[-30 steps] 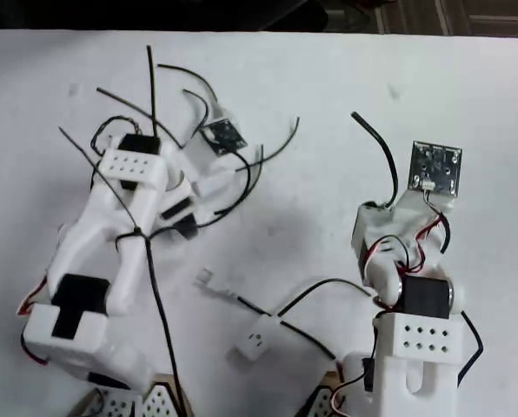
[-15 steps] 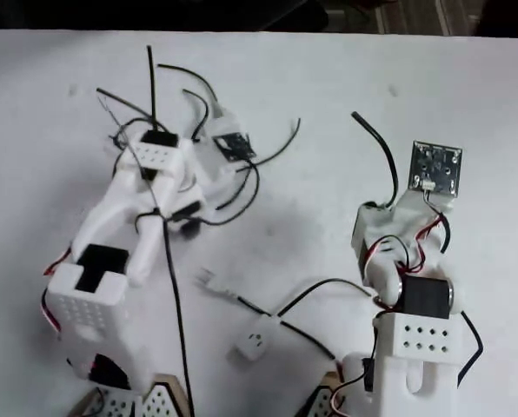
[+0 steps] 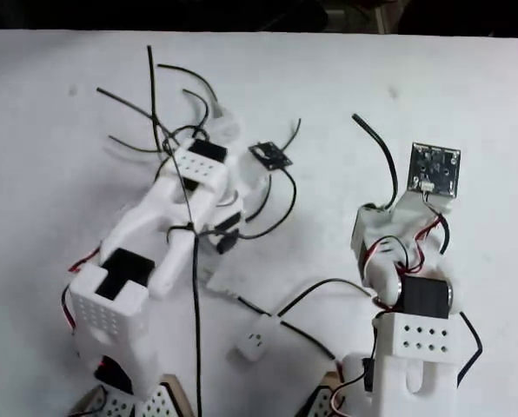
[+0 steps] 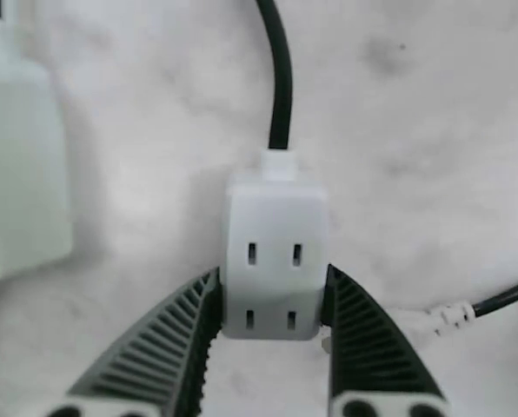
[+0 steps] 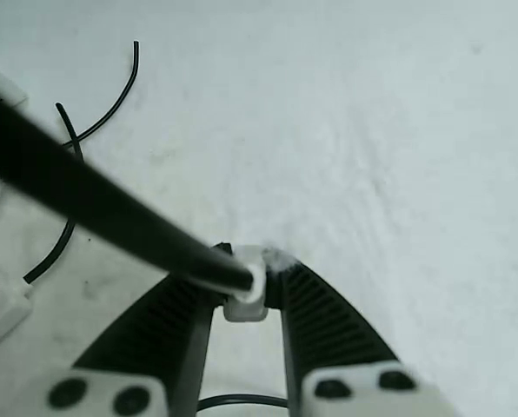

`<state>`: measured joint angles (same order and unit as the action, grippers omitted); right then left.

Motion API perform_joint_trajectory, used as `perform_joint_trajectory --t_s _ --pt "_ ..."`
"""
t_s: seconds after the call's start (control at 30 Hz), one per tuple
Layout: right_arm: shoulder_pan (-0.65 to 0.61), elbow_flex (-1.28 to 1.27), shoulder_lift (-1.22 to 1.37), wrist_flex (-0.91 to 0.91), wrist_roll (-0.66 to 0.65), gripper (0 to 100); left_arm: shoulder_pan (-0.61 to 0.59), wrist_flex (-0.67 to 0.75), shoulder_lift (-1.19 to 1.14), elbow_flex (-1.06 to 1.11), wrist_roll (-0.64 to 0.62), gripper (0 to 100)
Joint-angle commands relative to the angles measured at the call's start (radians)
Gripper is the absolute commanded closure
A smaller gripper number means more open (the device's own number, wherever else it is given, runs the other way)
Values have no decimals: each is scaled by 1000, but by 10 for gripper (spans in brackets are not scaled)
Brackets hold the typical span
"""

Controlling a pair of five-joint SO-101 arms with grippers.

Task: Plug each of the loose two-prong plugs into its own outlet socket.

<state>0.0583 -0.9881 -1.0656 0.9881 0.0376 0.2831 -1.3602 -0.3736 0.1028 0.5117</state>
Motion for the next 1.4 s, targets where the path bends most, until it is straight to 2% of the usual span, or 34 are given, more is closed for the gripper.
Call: perform_joint_trajectory --t_s 0.0,0.13,0.3,0.5,0.67,0.93,1.13,1.27,1.37 --pt "-7 9 -2 1 -9 981 7 -38 59 -40 -20 871" --pt "-8 9 -2 1 -9 981 4 -58 177 -28 -21 791" --pt "-15 8 -2 1 -9 981 -1 -77 341 11 -21 786" --pt "-41 6 -1 5 -9 981 -58 3 529 176 -21 789" --pt "-58 6 -1 5 -9 981 -162 112 708 377 -23 790" --pt "-173 -2 1 7 -9 981 -403 364 1053 761 -86 790" --pt "-337 -46 -4 2 -5 981 -539 399 1213 927 -86 790" --pt "-429 -49 -4 1 0 981 -619 402 1253 994 -86 790" --pt "-486 -49 -4 -1 0 981 -651 454 1259 1062 -86 791"
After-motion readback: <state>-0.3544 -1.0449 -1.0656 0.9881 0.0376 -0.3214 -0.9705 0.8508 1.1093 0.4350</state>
